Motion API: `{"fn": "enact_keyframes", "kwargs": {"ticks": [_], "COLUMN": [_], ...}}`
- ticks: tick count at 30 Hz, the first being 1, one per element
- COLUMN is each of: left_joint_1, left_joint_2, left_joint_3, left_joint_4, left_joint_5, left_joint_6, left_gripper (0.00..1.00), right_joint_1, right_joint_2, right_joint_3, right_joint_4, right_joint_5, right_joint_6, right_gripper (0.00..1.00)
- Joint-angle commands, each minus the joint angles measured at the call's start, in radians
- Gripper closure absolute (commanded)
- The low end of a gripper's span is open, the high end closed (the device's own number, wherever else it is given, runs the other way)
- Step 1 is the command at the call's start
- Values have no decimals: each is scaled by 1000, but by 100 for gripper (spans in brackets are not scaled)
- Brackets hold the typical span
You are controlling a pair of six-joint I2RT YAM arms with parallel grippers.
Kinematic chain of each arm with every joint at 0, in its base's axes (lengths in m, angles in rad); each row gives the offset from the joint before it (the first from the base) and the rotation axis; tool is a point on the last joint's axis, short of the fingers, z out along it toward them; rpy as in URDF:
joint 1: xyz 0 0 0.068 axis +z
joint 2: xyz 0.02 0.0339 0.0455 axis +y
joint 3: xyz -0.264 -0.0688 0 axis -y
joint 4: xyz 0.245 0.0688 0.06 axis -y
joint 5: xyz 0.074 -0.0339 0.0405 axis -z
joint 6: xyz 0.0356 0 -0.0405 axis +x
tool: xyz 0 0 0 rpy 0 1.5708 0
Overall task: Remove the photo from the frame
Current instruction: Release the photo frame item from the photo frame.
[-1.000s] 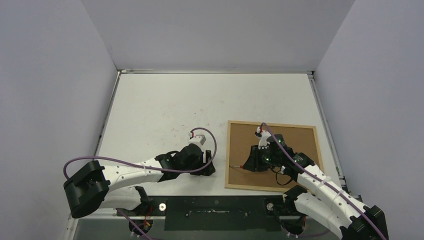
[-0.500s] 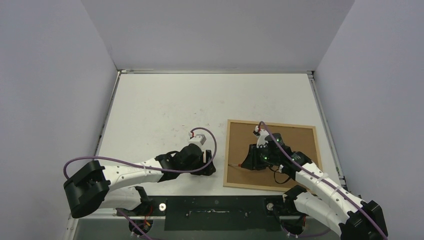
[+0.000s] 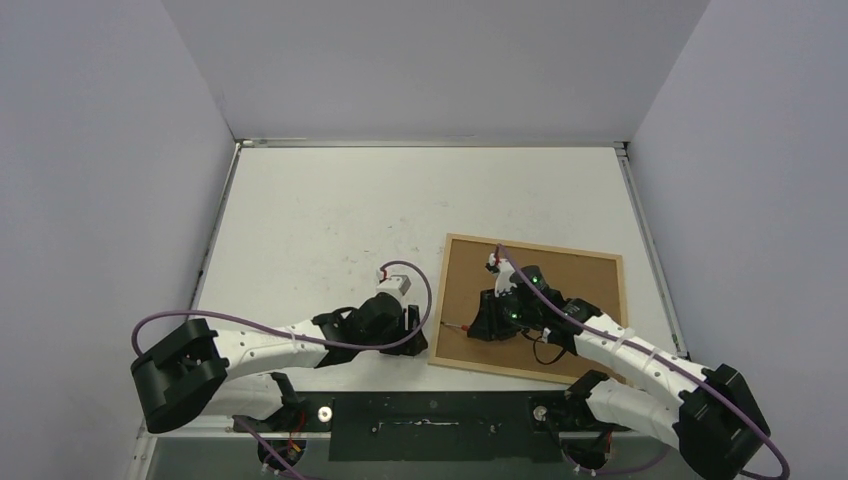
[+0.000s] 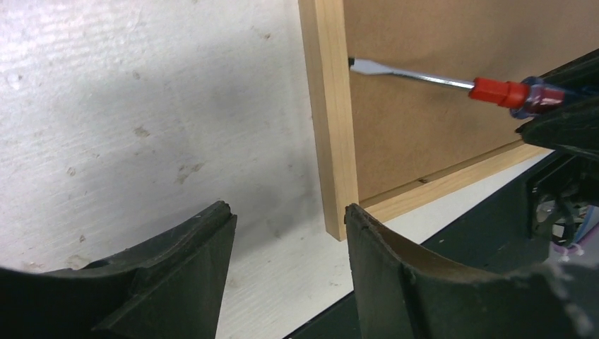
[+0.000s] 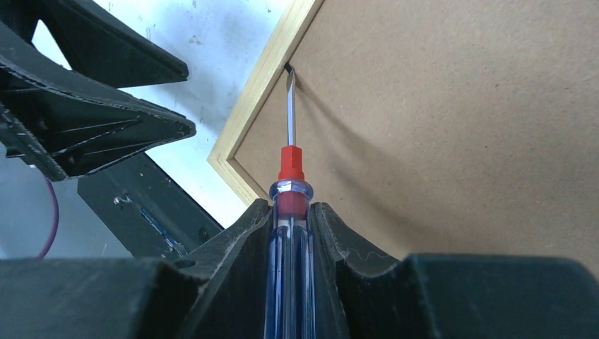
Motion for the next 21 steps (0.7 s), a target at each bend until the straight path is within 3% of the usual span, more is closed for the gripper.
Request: {"fn": "enact_keyframes", "kwargs": {"ticks": [1,11,17,21], "left_joint_1": [-13,-57,-88,-120], "left_joint_2": [3,10,152,239], "left_joint_3": [-68,-38,31,87], "left_joint_4": [99,51,-31,-78], "left_joint_5": [-8,-147,-236,-270], "left_joint_6": [-37,13,-12,-20], "left_gripper": [42,34,39,53], "right_joint_1": [56,97,77,26], "right_joint_2": [70,139,131,128], "right_joint_3": [8,24,19,8], "right_joint_4": [115,179,181,200], "right_joint_5": [50,82,57,8], "right_joint_6": [17,10,-14,-16], "right_gripper": [100,100,100,100]}}
